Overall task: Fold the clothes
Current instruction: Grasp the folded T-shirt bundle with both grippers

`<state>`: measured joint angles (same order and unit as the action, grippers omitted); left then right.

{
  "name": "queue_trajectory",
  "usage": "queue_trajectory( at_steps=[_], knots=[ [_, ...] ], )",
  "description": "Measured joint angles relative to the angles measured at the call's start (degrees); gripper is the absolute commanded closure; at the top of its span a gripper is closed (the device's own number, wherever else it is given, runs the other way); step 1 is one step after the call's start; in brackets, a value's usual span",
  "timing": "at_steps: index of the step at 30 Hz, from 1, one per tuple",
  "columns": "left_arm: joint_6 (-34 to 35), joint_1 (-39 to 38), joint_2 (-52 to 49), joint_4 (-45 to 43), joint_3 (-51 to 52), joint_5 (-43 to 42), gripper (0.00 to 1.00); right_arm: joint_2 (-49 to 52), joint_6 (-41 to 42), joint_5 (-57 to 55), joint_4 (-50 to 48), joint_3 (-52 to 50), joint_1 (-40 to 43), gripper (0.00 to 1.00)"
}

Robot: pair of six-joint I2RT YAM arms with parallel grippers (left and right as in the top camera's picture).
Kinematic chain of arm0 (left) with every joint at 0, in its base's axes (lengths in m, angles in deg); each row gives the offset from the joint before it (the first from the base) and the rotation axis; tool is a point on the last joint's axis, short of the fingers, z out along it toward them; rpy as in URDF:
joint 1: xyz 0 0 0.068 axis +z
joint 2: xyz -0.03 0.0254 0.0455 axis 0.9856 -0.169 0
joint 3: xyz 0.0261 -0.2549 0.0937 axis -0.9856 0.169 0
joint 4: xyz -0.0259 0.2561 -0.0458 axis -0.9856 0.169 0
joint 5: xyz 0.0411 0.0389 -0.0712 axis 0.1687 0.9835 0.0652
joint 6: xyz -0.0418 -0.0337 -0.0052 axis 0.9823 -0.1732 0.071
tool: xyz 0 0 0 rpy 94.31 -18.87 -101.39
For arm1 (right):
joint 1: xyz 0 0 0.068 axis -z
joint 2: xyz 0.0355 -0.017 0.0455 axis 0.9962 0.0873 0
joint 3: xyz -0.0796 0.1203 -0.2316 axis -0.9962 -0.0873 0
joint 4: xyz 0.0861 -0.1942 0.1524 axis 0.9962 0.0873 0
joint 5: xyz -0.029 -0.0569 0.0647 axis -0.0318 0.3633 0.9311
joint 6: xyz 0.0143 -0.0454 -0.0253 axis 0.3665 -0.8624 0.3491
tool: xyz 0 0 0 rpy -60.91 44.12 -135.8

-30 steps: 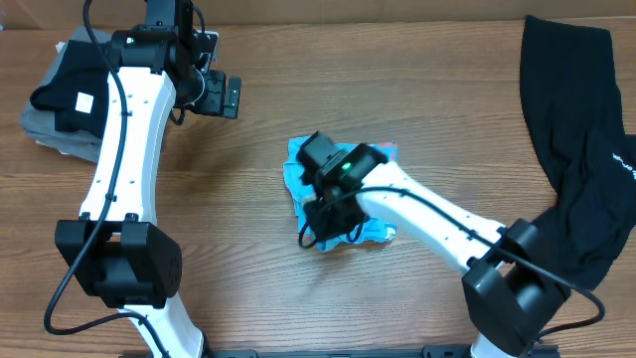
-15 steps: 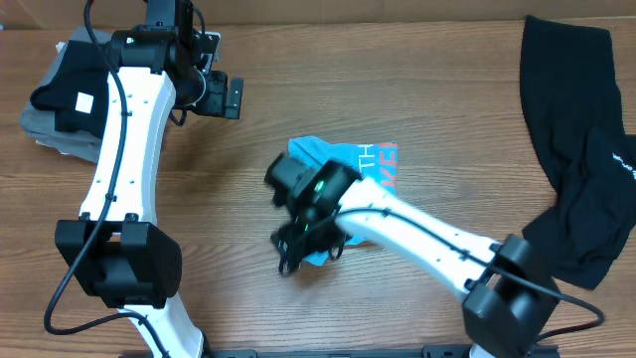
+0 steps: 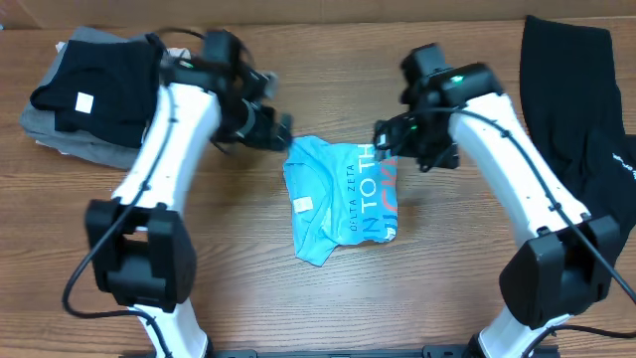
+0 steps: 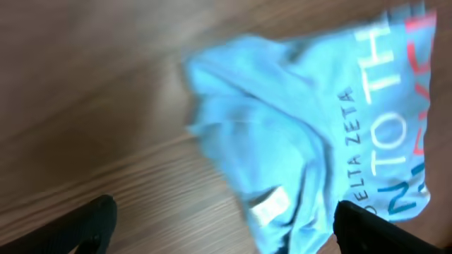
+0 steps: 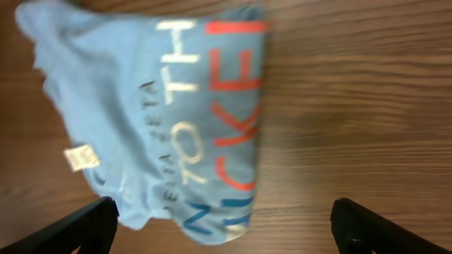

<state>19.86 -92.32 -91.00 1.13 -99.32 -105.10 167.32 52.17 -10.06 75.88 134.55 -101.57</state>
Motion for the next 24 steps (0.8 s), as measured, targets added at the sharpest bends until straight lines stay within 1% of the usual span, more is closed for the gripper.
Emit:
queue_trajectory(
  at_steps=[4,8,13,19,24],
  knots=[
    [2.3,-5.4,0.0,-7.6,7.0,-0.9,0.0,0.0,-0.9,-0.2,0.2,0.0,1.9,0.0],
    [5.3,-7.8,0.0,-13.2,10.3,-0.8,0.0,0.0,-1.9,-0.2,0.3,0.0,2.0,0.0],
    [6.9,-8.2,0.0,-15.0,12.8,-0.2,0.0,0.0,-2.5,-0.2,0.3,0.0,2.0,0.0],
    [7.2,-8.2,0.0,-16.2,16.2,3.7,0.0,0.0,-2.8,-0.2,0.3,0.0,2.0,0.0],
    [6.6,-9.0,0.0,-20.7,20.2,3.4,0.0,0.0,-2.8,-0.2,0.0,0.0,2.0,0.0]
  ],
)
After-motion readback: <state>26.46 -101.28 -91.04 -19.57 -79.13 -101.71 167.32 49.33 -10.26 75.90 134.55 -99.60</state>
